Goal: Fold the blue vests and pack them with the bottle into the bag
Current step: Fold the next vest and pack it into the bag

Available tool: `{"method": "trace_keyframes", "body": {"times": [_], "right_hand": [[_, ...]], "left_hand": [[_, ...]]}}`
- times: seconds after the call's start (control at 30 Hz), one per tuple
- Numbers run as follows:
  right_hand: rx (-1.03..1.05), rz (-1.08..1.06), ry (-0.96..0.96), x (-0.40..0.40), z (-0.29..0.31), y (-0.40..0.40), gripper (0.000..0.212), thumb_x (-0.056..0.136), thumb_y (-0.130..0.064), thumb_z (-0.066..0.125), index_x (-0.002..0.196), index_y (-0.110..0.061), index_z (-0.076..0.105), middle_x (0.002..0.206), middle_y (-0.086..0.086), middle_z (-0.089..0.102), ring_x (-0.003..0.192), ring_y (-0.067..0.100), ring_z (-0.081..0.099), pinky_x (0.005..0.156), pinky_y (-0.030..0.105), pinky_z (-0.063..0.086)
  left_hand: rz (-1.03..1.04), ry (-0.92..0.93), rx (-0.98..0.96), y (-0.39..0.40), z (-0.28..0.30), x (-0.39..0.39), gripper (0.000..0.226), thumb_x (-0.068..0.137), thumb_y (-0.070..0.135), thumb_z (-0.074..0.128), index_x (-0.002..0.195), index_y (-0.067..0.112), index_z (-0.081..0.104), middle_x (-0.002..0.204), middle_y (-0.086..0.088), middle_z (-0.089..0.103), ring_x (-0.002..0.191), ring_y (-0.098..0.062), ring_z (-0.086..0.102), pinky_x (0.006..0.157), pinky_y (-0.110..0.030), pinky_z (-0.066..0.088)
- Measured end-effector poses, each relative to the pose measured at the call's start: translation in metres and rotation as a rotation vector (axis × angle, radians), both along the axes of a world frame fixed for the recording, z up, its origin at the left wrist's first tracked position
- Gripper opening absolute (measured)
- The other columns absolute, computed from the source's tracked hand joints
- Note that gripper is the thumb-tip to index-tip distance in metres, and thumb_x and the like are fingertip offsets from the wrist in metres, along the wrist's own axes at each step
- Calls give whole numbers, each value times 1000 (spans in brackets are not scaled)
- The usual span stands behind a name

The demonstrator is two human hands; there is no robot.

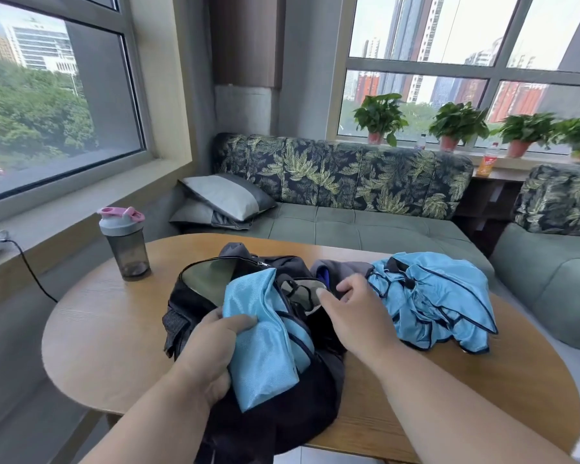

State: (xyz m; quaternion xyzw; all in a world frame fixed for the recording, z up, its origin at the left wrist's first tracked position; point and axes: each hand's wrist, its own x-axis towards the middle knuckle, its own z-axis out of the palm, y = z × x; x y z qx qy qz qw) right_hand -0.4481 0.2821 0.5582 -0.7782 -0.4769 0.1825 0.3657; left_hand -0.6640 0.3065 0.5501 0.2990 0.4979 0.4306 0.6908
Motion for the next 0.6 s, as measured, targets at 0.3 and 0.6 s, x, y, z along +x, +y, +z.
{"method": "trace_keyframes", "body": {"times": [0.3, 0.6], "right_hand": [[-188, 460, -442, 19, -2, 79, 26, 88, -2, 54, 85, -27, 52, 90, -2, 65, 86, 22, 54, 67, 39, 40], [101, 376, -66, 23, 10, 78, 38, 105, -11, 46, 124, -25, 76, 116, -15, 67, 107, -6, 59, 87, 8, 39]], "left_hand": [[-153, 443, 155, 33, 3, 7, 85, 92, -7, 58, 152, 48, 33, 117, -8, 63, 87, -39, 77, 67, -44, 65], [-370, 464, -20, 127, -8, 31, 25, 99, -1, 49, 103, -5, 74, 101, -22, 78, 84, -33, 74, 81, -45, 60]]}}
